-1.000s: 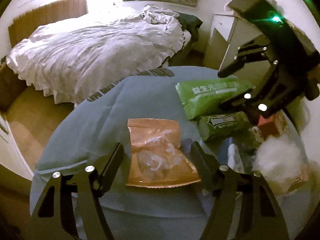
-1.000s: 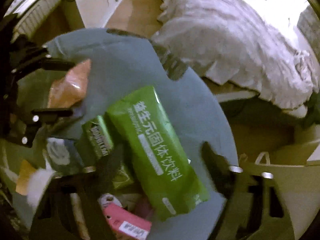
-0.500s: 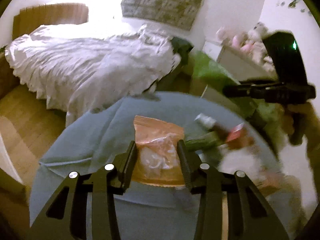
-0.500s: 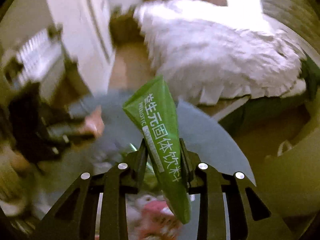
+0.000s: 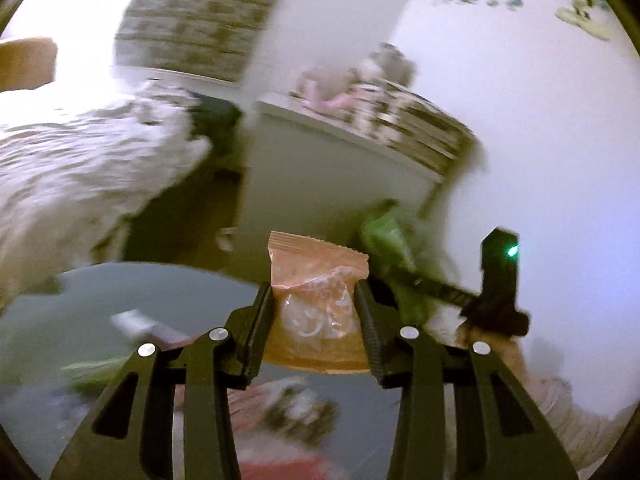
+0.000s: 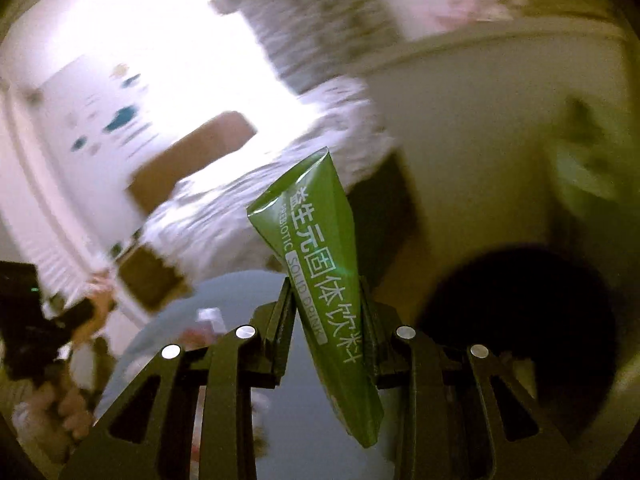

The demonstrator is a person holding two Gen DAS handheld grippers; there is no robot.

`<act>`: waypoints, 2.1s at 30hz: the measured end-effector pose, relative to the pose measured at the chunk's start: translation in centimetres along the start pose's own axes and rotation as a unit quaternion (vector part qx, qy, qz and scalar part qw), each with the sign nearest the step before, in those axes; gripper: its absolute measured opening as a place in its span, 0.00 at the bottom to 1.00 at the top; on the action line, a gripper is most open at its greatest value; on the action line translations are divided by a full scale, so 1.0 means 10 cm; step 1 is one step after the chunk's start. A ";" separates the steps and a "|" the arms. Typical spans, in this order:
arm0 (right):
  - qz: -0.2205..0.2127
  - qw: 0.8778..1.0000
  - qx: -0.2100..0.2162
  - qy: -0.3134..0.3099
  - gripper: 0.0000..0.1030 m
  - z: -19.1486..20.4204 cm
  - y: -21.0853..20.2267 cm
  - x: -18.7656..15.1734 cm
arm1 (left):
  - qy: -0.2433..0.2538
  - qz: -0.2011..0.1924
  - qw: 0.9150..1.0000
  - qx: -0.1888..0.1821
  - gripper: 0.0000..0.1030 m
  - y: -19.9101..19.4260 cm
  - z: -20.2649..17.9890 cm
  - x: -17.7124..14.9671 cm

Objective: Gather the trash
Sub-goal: 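Grasp the orange bag with the left tool while the right tool grasps a green packet, then carry the orange bag and green packet over the black bin and open both tools, then grasp the dark grey tube with the left tool while the right tool grasps the white fluffy pom-pom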

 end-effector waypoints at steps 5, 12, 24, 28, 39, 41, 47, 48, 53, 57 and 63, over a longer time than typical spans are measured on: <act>-0.034 0.997 -0.051 0.040 0.29 -0.56 -0.23 -0.01 | 0.002 0.040 0.998 -0.053 0.40 0.73 -0.56 0.06; -0.046 0.992 -0.093 0.078 0.29 -1.04 -0.16 -0.05 | 0.013 0.110 0.991 -0.073 0.40 1.64 -1.00 -0.07; -0.027 0.987 -0.122 0.104 0.29 -1.45 -0.12 -0.21 | 0.022 0.175 0.983 -0.058 0.40 2.32 -1.14 -0.30; -0.024 0.985 -0.127 0.113 0.32 -1.52 -0.14 -0.25 | 0.015 0.184 0.981 -0.051 0.42 2.39 -1.10 -0.34; -0.036 0.982 -0.136 0.128 0.60 -1.52 -0.16 -0.27 | 0.008 0.187 0.981 -0.047 0.74 2.38 -1.08 -0.34; -0.039 0.981 -0.138 0.129 0.62 -1.51 -0.16 -0.27 | 0.007 0.186 0.981 -0.048 0.74 2.32 -1.08 -0.32; -0.037 0.982 -0.137 0.124 0.62 -1.46 -0.11 -0.25 | -0.005 0.161 0.985 -0.059 0.74 1.95 -1.06 -0.24; -0.036 0.983 -0.136 0.120 0.62 -1.44 -0.10 -0.25 | -0.006 0.155 0.986 -0.059 0.74 1.86 -1.05 -0.23; -0.029 0.989 -0.121 0.082 0.62 -1.21 -0.02 -0.26 | -0.019 0.121 0.991 -0.046 0.77 1.20 -0.83 -0.16; -0.024 0.994 -0.103 0.039 0.68 -0.92 0.03 -0.29 | -0.028 0.077 0.997 0.003 0.86 0.50 -0.45 -0.21; -0.006 0.999 -0.039 -0.033 0.68 -0.26 0.12 -0.41 | -0.069 0.041 0.991 0.103 0.86 -0.45 0.41 -0.46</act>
Point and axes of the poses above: each gripper's, at about its wrist camera, not at the fingertips, and y roughly the way its jaws point, z to its left, x to its top, the point moved 3 cm from there along y, roughly the way its jaws point, and after that the axes turned 6 degrees about x, right-handed, at the moved point
